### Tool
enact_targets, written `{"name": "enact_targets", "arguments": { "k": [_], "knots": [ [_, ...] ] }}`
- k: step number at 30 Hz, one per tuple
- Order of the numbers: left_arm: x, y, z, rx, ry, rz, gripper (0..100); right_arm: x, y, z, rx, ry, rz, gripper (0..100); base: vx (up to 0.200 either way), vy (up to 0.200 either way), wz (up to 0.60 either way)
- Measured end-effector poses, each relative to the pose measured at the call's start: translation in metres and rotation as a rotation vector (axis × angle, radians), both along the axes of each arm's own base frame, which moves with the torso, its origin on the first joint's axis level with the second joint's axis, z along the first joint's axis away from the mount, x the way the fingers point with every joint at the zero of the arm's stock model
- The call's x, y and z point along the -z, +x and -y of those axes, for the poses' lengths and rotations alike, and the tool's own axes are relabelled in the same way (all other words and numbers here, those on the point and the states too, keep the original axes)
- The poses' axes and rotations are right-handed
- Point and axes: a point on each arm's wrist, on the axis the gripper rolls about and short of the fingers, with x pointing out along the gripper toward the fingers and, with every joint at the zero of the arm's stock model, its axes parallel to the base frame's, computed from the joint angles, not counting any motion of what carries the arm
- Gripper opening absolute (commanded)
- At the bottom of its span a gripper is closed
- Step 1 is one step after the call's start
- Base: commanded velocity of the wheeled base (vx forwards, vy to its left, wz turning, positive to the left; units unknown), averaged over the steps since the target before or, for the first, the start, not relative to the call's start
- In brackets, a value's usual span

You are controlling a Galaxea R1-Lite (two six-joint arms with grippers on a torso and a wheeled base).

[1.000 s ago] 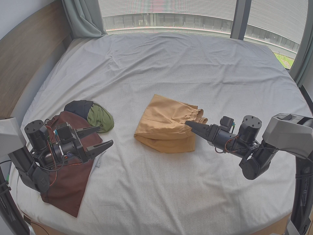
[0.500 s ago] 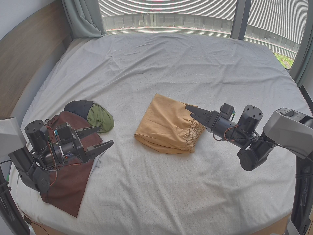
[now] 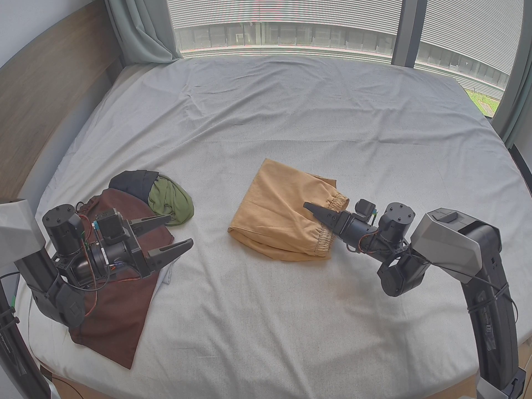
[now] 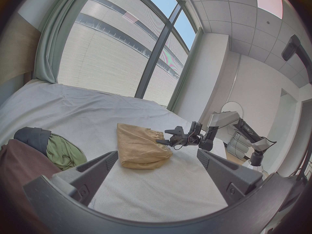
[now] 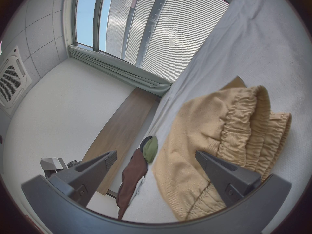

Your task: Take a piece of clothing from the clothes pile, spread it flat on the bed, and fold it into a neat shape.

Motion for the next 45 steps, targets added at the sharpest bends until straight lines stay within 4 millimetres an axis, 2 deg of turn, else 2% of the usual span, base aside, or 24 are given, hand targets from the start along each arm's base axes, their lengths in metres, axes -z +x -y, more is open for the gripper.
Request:
{"name": "enact_targets", "arguments": {
  "k": [5, 10, 14, 18, 23, 30, 35, 40, 45],
  "knots": [
    [0.001, 0.0, 0.001, 0.003, 0.0, -0.006, 100, 0.018, 0.005, 0.008, 0.019, -0.007, -0.018, 100, 0.0, 0.0, 0.0],
    [0.002, -0.001, 0.002, 0.005, 0.001, -0.011, 100, 0.016, 0.002, 0.011, 0.026, -0.008, -0.025, 100, 0.0, 0.0, 0.0],
    [0.002, -0.002, 0.003, 0.012, 0.0, -0.012, 100, -0.008, -0.006, 0.012, 0.028, -0.006, -0.001, 100, 0.0, 0.0, 0.0],
    [0.0, -0.004, 0.006, 0.022, -0.002, -0.01, 100, -0.039, -0.024, 0.015, 0.026, -0.021, 0.037, 100, 0.0, 0.0, 0.0],
    [-0.004, -0.01, 0.012, 0.044, -0.005, -0.008, 100, -0.062, -0.06, 0.022, 0.025, -0.087, 0.058, 100, 0.0, 0.0, 0.0],
    [-0.013, -0.028, 0.028, 0.109, -0.008, 0.004, 100, -0.072, -0.118, 0.037, 0.04, -0.277, 0.135, 100, 0.0, 0.0, 0.0],
    [-0.026, -0.055, 0.041, 0.176, -0.013, 0.024, 100, -0.081, -0.165, 0.051, 0.063, -0.409, 0.196, 100, 0.0, 0.0, 0.0],
    [-0.034, -0.093, 0.056, 0.269, -0.014, 0.032, 100, -0.091, -0.218, 0.07, 0.085, -0.521, 0.248, 100, 0.0, 0.0, 0.0],
    [-0.038, -0.12, 0.064, 0.326, -0.016, 0.042, 100, -0.104, -0.252, 0.091, 0.141, -0.555, 0.282, 100, 0.0, 0.0, 0.0]
  ]
}}
